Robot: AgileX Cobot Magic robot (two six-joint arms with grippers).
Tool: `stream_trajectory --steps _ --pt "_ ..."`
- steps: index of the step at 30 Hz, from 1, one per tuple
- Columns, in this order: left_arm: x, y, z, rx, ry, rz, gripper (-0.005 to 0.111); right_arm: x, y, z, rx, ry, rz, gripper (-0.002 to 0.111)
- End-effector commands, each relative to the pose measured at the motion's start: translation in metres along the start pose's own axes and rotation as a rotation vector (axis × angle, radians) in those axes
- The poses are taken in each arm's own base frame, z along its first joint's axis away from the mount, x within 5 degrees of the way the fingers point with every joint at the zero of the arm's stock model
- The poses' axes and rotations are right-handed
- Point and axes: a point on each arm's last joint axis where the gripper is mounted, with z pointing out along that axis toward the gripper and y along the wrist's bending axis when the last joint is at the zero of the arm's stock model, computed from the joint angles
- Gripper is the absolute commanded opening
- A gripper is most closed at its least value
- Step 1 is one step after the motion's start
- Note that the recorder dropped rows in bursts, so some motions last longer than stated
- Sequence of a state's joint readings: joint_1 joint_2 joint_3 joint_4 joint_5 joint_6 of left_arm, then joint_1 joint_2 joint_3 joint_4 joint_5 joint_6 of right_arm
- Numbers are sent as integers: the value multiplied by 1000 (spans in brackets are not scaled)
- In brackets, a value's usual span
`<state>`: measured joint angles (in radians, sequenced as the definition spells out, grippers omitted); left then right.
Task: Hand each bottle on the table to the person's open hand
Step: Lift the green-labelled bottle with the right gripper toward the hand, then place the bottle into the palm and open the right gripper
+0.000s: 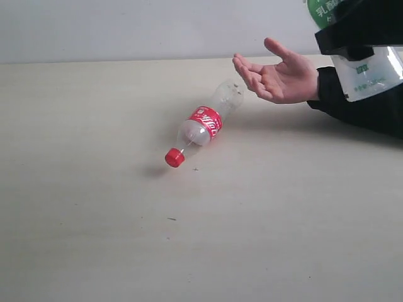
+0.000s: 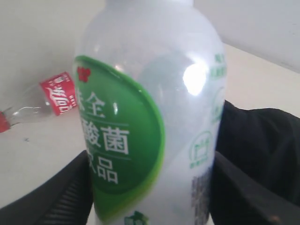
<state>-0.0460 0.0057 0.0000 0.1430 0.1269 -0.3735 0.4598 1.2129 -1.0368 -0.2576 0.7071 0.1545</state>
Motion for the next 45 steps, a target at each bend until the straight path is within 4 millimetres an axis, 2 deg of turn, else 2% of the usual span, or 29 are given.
stream_trajectory --steps 1,5,12,17,24,30,34,45 --pt "0 0 0 6 -7 4 0 -27 -15 51 80 95 46 0" --pt "0 0 0 6 -7 4 0 -49 -24 114 84 213 77 0" --pt "0 0 0 6 -7 4 0 -63 -28 164 91 313 67 0" --pt "0 0 0 6 -7 4 0 -66 -34 186 49 344 115 0" --pt "0 0 0 6 -7 4 0 -57 -40 204 51 368 132 0" --pt "0 0 0 6 -7 4 0 -60 -39 204 42 339 142 2" --pt "0 0 0 6 -7 4 0 -60 -38 204 30 342 157 17" --pt "0 0 0 6 -7 4 0 -60 -38 204 34 337 180 70"
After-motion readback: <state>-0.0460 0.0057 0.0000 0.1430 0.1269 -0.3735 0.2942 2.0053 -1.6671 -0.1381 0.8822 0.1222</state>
